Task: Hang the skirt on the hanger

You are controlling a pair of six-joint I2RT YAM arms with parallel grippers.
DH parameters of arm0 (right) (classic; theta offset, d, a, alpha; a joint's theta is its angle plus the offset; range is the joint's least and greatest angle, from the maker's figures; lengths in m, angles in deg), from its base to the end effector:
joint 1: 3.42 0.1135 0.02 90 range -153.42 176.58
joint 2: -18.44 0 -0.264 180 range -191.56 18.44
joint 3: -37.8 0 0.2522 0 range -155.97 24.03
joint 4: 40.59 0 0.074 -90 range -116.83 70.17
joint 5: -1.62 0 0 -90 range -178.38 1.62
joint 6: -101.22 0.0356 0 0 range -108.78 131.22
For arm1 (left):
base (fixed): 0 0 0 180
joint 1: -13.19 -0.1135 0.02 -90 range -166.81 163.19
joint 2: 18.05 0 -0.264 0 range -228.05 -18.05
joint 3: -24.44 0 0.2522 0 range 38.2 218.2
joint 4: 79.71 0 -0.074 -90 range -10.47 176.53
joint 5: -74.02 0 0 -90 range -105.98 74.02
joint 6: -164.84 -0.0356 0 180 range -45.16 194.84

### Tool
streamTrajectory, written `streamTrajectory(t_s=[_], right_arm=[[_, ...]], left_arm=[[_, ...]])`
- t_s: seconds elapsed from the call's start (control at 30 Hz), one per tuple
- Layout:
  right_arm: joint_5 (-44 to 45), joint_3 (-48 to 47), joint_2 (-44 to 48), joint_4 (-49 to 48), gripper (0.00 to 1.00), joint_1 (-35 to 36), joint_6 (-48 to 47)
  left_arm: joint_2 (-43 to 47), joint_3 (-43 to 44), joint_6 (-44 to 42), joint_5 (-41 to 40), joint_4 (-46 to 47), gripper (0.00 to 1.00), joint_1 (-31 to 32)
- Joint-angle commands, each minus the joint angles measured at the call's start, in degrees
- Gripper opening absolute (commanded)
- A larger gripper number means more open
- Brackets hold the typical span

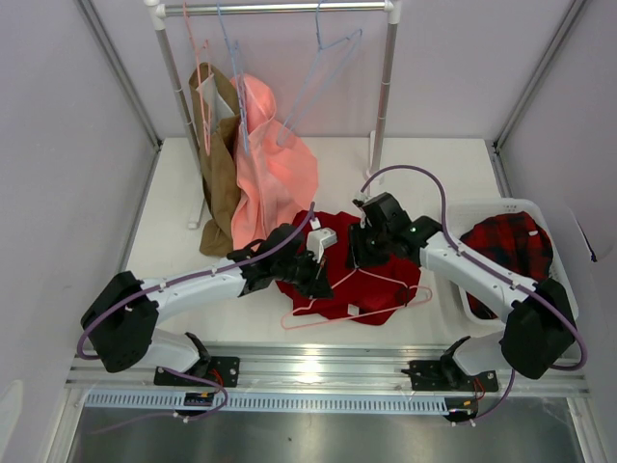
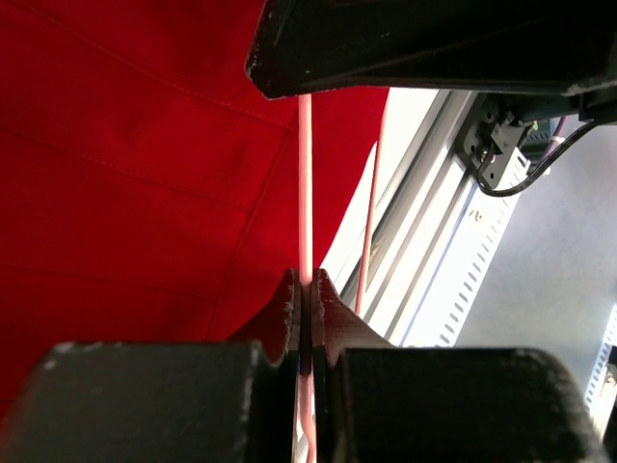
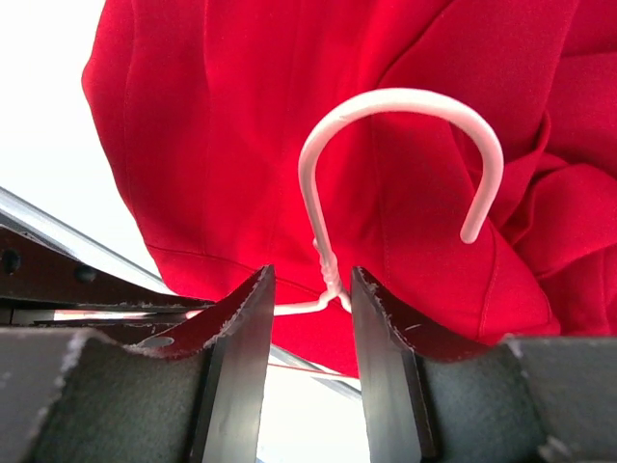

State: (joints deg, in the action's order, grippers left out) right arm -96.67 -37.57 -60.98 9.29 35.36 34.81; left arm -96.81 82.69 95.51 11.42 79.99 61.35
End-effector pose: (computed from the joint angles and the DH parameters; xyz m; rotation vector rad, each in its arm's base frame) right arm 0.2208 0.1840 0.2669 -0.4062 2.5801 0.6021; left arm 0.1777 -0.2230 0.2151 0.8490 2.3185 -1.1283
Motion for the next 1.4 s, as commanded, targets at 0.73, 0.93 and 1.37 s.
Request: streamTrajectory(t_s=[0.73,0.93,1.37], right_arm=[[-3.8,0.9,-2.9,-2.0,0.0,-1.8,-2.5],[-3.3,3.5,-1.4,-4.7,0.0,-2.0,-2.1],[-3.4,4.6,1.0,-6.0,0.0,-5.7,-1.8]], left_arm=[[0.4,3.5,-3.4,-1.6,4.5,0.0,1.4],[4.1,3.9,-1.9,-7.8,0.8,0.21,1.4],[25.4,-2.5,7.6,-31.6,-13.4,0.68,-1.6]])
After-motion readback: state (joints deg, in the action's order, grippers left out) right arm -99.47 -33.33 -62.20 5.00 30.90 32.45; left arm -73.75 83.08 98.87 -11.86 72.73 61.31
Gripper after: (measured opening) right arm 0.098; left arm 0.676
